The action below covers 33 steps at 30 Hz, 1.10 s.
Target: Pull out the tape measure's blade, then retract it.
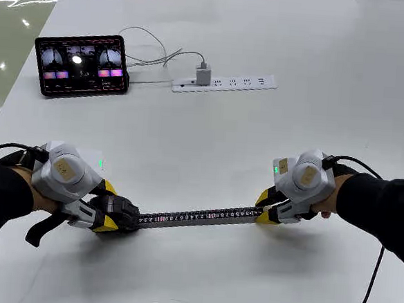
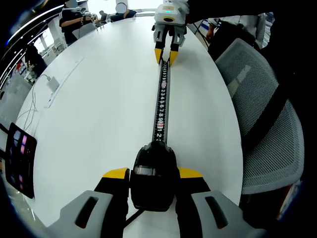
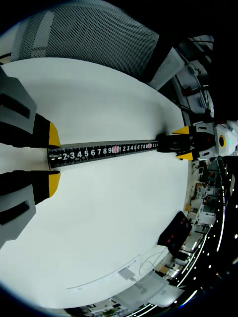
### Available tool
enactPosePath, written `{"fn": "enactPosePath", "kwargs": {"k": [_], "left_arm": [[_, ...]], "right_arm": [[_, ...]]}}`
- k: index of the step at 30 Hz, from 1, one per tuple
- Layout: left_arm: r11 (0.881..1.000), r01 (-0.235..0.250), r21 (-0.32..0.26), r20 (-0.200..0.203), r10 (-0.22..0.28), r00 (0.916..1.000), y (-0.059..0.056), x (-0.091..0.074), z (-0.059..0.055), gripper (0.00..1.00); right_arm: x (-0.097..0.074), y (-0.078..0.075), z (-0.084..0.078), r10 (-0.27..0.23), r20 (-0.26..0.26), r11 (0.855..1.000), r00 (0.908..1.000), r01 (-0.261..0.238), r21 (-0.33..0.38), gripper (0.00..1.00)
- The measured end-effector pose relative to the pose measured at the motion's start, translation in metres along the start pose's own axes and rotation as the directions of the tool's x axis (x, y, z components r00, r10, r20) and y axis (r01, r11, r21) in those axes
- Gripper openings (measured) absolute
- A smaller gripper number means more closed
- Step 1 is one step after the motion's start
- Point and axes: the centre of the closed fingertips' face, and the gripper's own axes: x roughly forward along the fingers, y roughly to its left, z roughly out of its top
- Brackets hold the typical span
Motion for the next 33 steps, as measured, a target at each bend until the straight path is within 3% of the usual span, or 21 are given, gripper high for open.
{"fn": "enactPosePath", "kwargs": {"k": [6, 10, 19, 22, 24, 25, 29, 32, 33], "left_arm": [[1.000, 0.012, -0.020, 0.005, -0.012, 0.9999, -0.001, -0.006, 0.000, 0.34], [0.999, 0.012, -0.049, 0.016, -0.011, 0.9998, -0.001, -0.009, -0.001, 0.42], [0.989, -0.007, -0.146, 0.083, 0.019, 0.9964, 0.003, -0.015, 0.007, 0.60], [0.986, -0.010, -0.169, 0.096, 0.027, 0.9950, 0.002, -0.016, 0.007, 0.61], [0.979, -0.019, -0.203, 0.107, 0.042, 0.9934, 0.003, -0.017, 0.005, 0.62], [0.969, -0.029, -0.245, 0.112, 0.058, 0.9921, 0.004, -0.017, 0.003, 0.64], [0.948, -0.042, -0.315, 0.137, 0.089, 0.9866, 0.006, -0.018, 0.001, 0.69], [0.934, -0.074, -0.349, 0.157, 0.136, 0.9782, 0.011, -0.020, 0.000, 0.77], [0.924, -0.088, -0.371, 0.174, 0.162, 0.9713, 0.013, -0.021, 0.001, 0.78]], "right_arm": [[-0.004, -0.001, 0.002, -0.006, -0.006, 1.000, 1.0000, 0.006, -0.004, 0.18], [-0.005, 0.003, 0.003, -0.007, -0.002, 1.000, 1.0000, 0.007, -0.004, 0.25], [-0.017, 0.004, -0.002, -0.046, 0.026, 0.996, 0.9986, 0.044, 0.076, 0.34], [-0.022, 0.002, -0.002, -0.073, 0.044, 0.992, 0.9964, 0.068, 0.109, 0.36], [-0.024, -0.001, -0.004, -0.095, 0.057, 0.986, 0.9939, 0.086, 0.144, 0.42], [-0.027, -0.002, -0.001, -0.117, 0.075, 0.980, 0.9903, 0.103, 0.167, 0.45], [-0.034, -0.004, 0.003, -0.152, 0.110, 0.968, 0.9822, 0.126, 0.218, 0.52], [-0.039, -0.003, 0.005, -0.185, 0.137, 0.954, 0.9731, 0.144, 0.264, 0.56], [-0.041, -0.002, 0.005, -0.195, 0.145, 0.949, 0.9700, 0.150, 0.276, 0.58]]}}
